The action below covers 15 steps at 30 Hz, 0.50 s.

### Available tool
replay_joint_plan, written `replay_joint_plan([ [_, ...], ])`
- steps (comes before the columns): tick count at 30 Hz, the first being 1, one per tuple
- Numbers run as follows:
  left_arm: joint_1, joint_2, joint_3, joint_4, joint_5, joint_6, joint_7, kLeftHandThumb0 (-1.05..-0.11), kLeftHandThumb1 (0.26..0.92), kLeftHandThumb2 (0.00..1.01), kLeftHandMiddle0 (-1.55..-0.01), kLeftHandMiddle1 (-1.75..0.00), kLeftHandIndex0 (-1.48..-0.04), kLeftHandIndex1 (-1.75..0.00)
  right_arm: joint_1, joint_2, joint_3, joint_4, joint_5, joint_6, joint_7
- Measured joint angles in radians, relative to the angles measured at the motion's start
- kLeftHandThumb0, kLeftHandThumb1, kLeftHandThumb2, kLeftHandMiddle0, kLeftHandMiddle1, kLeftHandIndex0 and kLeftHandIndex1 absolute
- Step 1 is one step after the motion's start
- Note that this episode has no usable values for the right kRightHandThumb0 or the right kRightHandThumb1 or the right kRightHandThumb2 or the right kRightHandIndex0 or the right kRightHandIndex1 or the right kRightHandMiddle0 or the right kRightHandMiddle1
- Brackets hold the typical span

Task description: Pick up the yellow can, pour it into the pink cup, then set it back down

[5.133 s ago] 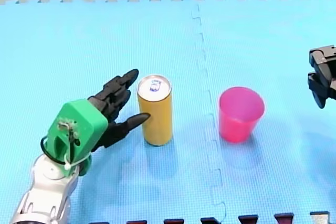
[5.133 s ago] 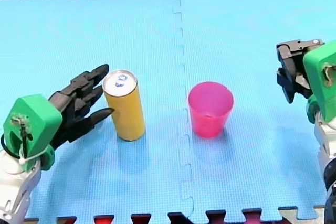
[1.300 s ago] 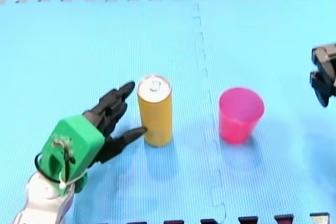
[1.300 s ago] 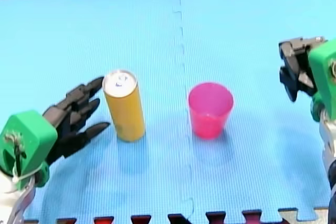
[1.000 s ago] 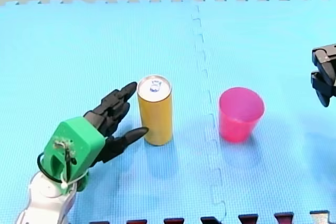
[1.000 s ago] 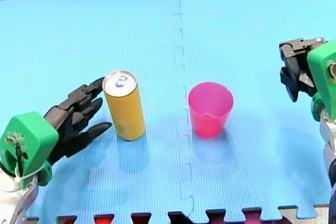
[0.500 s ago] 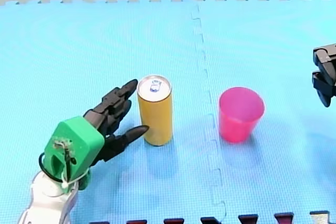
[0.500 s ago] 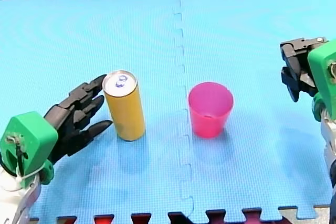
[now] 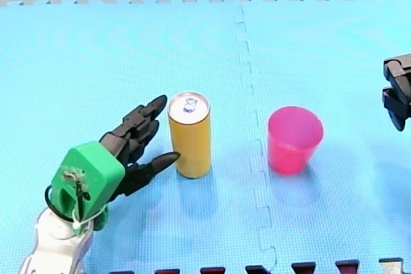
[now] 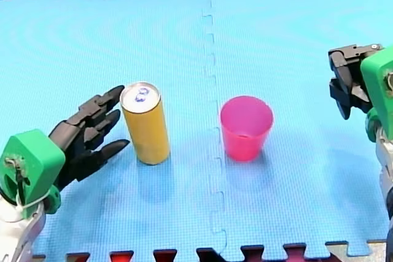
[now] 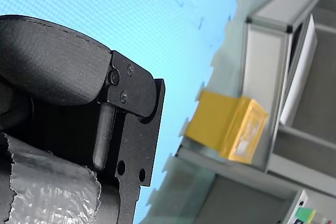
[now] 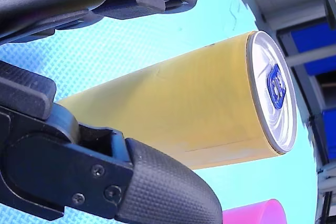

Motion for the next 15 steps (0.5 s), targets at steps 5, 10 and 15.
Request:
replay_joint_plan([
  [5,-0.002,0.0,-0.002,0.003,0.001,-0.008,0.0,-1.048,0.921,0.04,-0.18,0.0,-0.23,0.0,0.0,-0.001,0.002,-0.001,0.0,0.001,-0.004],
  [10,-0.002,0.0,-0.002,0.008,0.001,-0.014,-0.003,-1.048,0.921,0.04,-0.18,0.0,-0.23,0.0,0.0,-0.001,0.005,-0.002,-0.001,0.001,-0.004],
  [15,-0.002,0.002,-0.002,0.008,0.0,-0.016,-0.009,-1.048,0.921,0.04,-0.18,0.0,-0.23,0.0,0.0,-0.001,0.007,-0.003,-0.001,0.001,-0.004],
])
